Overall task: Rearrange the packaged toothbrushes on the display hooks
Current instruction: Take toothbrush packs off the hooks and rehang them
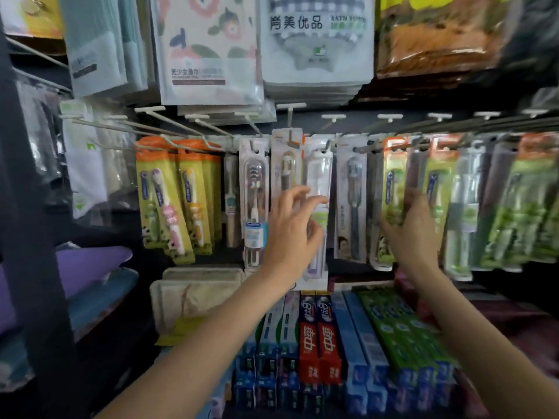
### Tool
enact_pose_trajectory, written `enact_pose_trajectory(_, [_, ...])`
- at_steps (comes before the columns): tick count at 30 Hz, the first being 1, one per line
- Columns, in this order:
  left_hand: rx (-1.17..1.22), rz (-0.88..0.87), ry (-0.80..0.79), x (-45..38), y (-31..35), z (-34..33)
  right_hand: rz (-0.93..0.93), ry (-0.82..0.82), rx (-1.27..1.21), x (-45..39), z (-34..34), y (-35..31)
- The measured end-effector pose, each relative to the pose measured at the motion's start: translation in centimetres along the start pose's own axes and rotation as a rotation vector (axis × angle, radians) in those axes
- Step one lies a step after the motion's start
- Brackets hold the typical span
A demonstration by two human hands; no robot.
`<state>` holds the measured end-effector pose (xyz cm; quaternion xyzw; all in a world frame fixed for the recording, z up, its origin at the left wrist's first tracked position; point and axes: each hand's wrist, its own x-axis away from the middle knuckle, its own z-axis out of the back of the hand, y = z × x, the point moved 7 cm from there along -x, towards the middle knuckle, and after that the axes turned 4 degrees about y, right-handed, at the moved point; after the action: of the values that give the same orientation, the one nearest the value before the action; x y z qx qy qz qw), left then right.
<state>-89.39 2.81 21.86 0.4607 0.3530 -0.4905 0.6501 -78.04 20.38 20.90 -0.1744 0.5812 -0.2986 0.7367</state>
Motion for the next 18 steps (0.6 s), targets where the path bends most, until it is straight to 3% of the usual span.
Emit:
enact_pose_trajectory(5, [0.039, -0.005, 0.018, 0.9, 0.6, -1.8, 0.061, -0.026, 0.015, -0.3, 1.3, 0.1])
enact_pose_trajectory(11, [0.133, 0.036, 0.051, 0.3, 1.6, -2.5, 0.273, -0.101, 0.093, -0.4, 3.8, -0.4])
enact_pose_trajectory(14, [0.343, 0.055, -0.039, 0.3, 3.3, -3.4, 0.336, -0.13, 0.013, 0.8, 4.7, -1.5])
enact_pose_trajectory(16, [0.487, 0.095, -0.134, 0.4, 4.6, -4.5, 0.428, -0.231, -0.03, 2.6, 4.0, -2.6])
enact_pose_trajectory(18, [0.586, 0.17, -0.129, 0.1, 4.9, -5.0, 0.442, -0.319, -0.064, 3.5, 3.2, -2.7])
